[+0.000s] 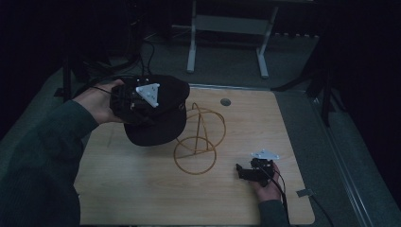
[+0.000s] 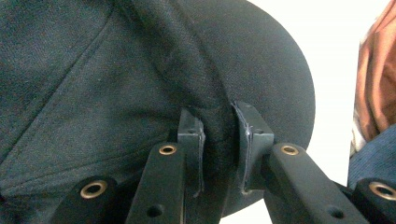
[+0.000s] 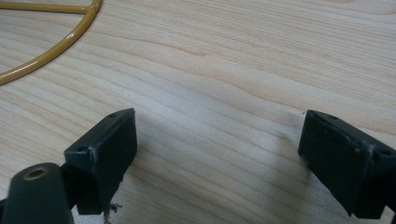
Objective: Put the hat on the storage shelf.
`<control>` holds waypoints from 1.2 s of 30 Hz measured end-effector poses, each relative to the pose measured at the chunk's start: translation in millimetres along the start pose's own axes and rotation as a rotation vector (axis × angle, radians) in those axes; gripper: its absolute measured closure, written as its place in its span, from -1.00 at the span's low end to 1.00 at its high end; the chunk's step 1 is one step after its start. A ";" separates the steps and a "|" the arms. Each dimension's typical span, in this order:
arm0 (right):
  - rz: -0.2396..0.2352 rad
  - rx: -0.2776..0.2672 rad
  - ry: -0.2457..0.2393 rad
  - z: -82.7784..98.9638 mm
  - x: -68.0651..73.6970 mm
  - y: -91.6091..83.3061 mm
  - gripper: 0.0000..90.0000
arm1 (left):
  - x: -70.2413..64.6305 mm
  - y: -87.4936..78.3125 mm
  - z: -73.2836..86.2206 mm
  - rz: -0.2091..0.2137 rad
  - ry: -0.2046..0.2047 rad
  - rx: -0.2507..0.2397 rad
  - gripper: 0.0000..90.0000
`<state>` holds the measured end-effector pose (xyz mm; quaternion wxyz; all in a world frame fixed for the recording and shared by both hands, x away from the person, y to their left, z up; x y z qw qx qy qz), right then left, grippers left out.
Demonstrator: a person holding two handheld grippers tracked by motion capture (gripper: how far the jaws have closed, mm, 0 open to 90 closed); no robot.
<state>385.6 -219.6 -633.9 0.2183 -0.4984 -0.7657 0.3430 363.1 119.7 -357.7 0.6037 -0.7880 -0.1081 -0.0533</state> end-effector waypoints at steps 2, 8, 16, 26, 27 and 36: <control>0.000 -0.001 0.000 0.0 0.1 0.0 -0.74 | 0.0 -2.3 -3.9 0.003 0.006 -0.008 0.65; -0.002 0.000 -0.001 0.1 0.3 0.0 -0.74 | -2.0 -5.2 -15.1 0.005 0.028 -0.021 0.65; -0.002 0.000 -0.002 0.1 0.6 -0.1 -0.74 | -4.0 -2.5 -36.4 0.009 0.073 -0.034 0.64; -0.002 0.000 -0.003 0.1 0.9 -0.1 -0.74 | -5.7 0.0 -57.4 0.009 0.113 -0.045 0.63; -0.003 0.000 -0.003 0.2 1.0 -0.2 -0.74 | -6.4 0.4 -60.8 0.011 0.122 -0.044 0.62; -0.004 -0.001 -0.005 0.2 1.2 -0.2 -0.74 | -10.0 4.8 -73.6 0.016 0.141 -0.054 0.61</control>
Point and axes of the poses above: each handheld gripper's, and its own axes: y roughly forward along the jaws, z roughly out of its underside, x roughly to its left, the point moved 10 cm from there along y, roughly forward along the jaws, and after that the axes turned 4 degrees about x, right-handed, at the moved point
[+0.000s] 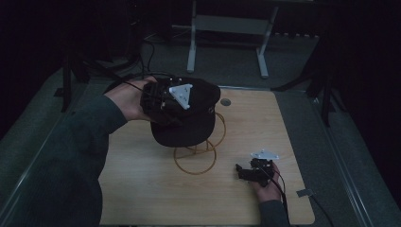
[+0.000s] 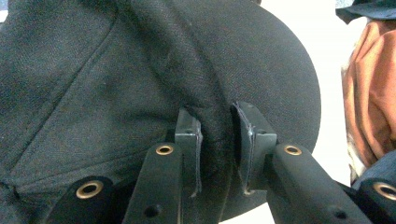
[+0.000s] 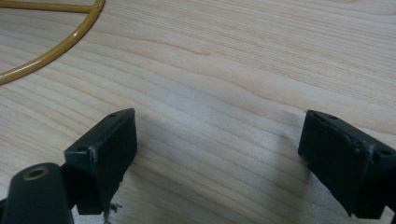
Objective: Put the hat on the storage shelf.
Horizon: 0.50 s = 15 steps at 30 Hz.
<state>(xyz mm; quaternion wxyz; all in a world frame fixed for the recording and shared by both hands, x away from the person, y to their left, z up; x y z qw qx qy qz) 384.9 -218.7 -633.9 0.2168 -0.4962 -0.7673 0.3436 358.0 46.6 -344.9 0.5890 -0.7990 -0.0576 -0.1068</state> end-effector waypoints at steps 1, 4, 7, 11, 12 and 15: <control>0.000 0.000 0.000 0.0 0.1 0.0 -0.74 | 0.4 0.7 -1.7 -0.003 0.010 0.001 0.61; 0.000 0.000 0.001 0.0 0.2 0.0 -0.74 | -0.7 2.9 -6.8 -0.001 0.022 0.000 0.61; -0.001 0.000 -0.001 0.1 0.2 0.0 -0.74 | -3.3 5.3 -13.2 0.004 0.038 0.001 0.61; -0.001 0.000 -0.001 0.1 0.2 0.0 -0.74 | -5.0 7.9 -18.1 0.005 0.056 0.005 0.61; -0.001 0.000 -0.001 0.1 0.4 0.0 -0.74 | -5.5 8.6 -19.0 0.007 0.057 0.007 0.61; -0.001 0.000 -0.002 0.1 0.3 0.0 -0.74 | -6.7 12.8 -22.3 0.009 0.067 0.012 0.61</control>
Point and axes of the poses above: each handheld gripper's, and its own axes: y roughly forward along the jaws, z roughly out of its underside, x roughly to its left, the point moved 10 cm from there along y, roughly forward along the jaws, and after that the axes turned 4 degrees about x, right-handed, at the moved point
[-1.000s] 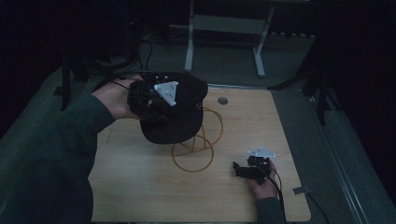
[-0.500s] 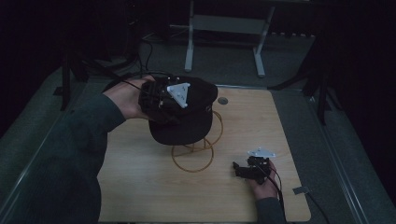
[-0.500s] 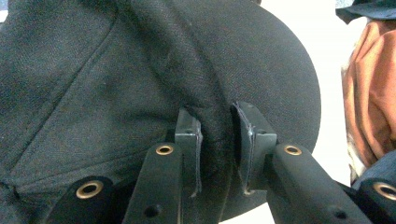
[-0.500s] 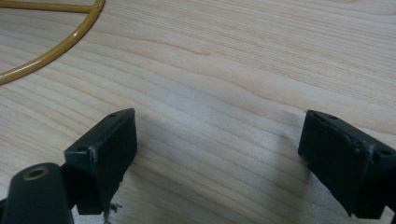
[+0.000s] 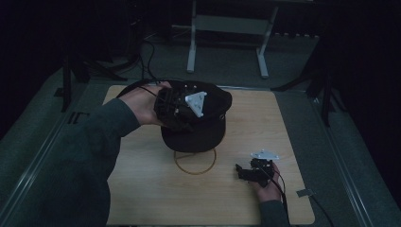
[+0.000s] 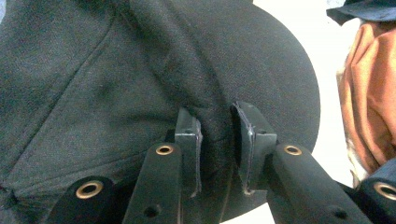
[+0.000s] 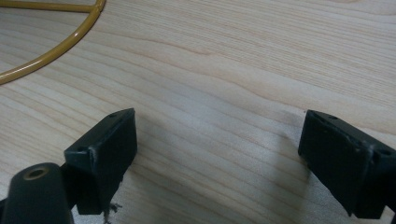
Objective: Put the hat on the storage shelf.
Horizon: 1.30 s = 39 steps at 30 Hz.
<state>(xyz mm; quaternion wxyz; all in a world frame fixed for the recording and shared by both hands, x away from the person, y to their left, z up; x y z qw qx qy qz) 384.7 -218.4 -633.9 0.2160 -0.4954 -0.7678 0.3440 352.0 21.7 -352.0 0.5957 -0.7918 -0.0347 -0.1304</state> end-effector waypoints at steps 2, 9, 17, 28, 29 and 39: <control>0.000 0.000 0.000 0.0 0.1 0.0 -0.74 | -0.8 1.2 -0.6 0.003 -0.003 0.000 0.61; -0.001 0.000 0.001 0.0 0.2 -0.1 -0.74 | -3.5 6.6 -7.5 0.003 0.012 0.013 0.60; -0.002 0.000 0.000 0.1 0.4 0.0 -0.74 | -5.2 14.2 -16.1 0.010 0.030 0.025 0.59; -0.001 0.002 -0.003 0.3 0.4 -0.2 -0.74 | -9.2 28.0 -20.3 0.035 0.047 0.042 0.55; -0.001 0.002 -0.003 0.3 0.4 -0.2 -0.74 | -9.6 28.8 -20.2 0.037 0.043 0.040 0.55; -0.002 0.002 -0.003 0.3 0.6 -0.2 -0.74 | -16.4 40.5 -18.4 0.066 0.031 0.034 0.42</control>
Point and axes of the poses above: each handheld gripper's, and its own axes: y roughly forward along the jaws, z roughly out of its underside, x roughly to its left, the point moved 10 cm from there along y, roughly forward along the jaws, and after that the axes turned 4 degrees about x, right-handed, at the moved point
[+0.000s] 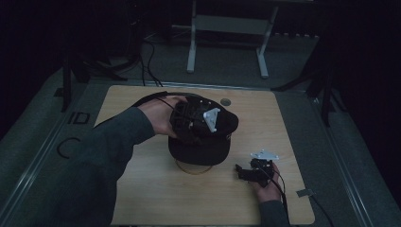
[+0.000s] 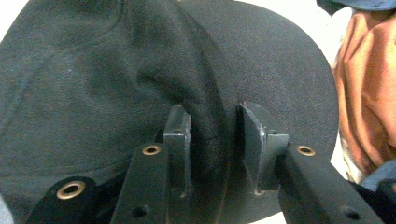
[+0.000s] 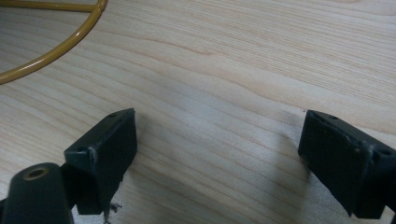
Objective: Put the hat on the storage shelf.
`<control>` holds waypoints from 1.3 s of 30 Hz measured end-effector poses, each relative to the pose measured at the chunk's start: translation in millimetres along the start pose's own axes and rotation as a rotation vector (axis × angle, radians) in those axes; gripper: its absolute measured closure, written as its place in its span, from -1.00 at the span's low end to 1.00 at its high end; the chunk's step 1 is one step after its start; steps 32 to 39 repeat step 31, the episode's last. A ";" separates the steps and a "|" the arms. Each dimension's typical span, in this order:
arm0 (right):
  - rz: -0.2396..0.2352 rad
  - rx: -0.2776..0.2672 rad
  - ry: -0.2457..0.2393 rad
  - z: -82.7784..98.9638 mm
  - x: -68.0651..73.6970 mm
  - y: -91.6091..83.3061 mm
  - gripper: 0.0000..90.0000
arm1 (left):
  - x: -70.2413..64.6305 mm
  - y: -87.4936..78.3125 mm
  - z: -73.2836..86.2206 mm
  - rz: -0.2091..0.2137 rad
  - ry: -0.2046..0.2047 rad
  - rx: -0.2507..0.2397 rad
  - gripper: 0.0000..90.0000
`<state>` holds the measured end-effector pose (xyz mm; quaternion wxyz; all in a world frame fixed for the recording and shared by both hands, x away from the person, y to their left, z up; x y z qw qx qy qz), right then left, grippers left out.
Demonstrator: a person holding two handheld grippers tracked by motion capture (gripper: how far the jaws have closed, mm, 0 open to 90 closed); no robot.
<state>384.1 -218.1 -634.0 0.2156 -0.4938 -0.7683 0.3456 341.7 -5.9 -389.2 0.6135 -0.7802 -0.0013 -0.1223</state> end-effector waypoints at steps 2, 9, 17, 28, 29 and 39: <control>0.000 0.000 0.000 0.0 0.0 0.0 -0.74 | -1.3 -0.7 -1.4 0.012 -0.007 -0.017 0.43; 0.000 -0.001 0.000 0.0 0.2 0.0 -0.74 | 0.1 -0.8 -1.4 0.026 -0.052 -0.031 0.20; 0.000 -0.001 0.001 0.0 0.3 0.0 -0.74 | 5.8 -7.8 6.8 0.002 -0.078 -0.052 0.21; 0.000 0.000 0.000 0.1 0.3 -0.1 -0.74 | 15.0 -17.9 33.0 -0.036 -0.153 -0.068 0.22; 0.000 0.000 0.000 0.0 0.3 -0.1 -0.74 | 15.5 -18.6 36.0 -0.041 -0.165 -0.071 0.22; -0.001 0.000 0.000 0.0 0.3 -0.1 -0.74 | 16.6 -19.9 42.1 -0.051 -0.178 -0.079 0.22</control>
Point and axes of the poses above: each handheld gripper's, and its own axes: y roughly forward along the jaws, z roughly out of its underside, x roughly to its left, the point moved 10 cm from there along y, roughly forward along the jaws, and after that the axes turned 4 degrees about x, right-handed, at the moved point
